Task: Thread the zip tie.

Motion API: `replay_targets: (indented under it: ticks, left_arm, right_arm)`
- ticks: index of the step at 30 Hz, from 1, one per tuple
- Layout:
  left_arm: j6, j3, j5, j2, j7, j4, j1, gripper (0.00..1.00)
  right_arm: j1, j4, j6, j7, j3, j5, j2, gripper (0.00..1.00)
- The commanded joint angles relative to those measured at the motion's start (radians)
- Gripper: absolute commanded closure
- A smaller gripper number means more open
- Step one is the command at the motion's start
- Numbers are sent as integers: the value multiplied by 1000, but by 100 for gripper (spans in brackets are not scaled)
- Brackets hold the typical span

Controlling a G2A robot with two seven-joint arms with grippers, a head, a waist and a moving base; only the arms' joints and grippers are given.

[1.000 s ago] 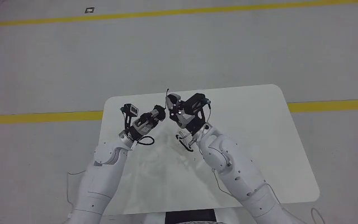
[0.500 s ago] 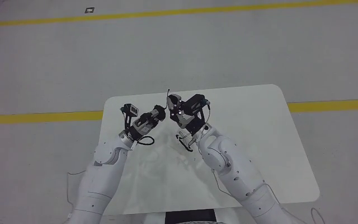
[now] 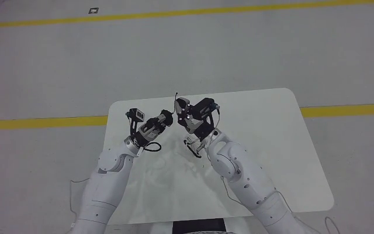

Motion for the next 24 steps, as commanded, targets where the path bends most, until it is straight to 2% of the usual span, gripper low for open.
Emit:
replay_targets:
  ticks: [1, 24]
  left_arm:
    - [0, 0, 0, 0, 0, 0, 0, 100]
    - [0, 0, 0, 0, 0, 0, 0, 100]
  right_arm:
    - [2, 3, 0, 1, -2, 1, 0, 100]
    - [-11, 3, 4, 18, 4, -19, 5, 100]
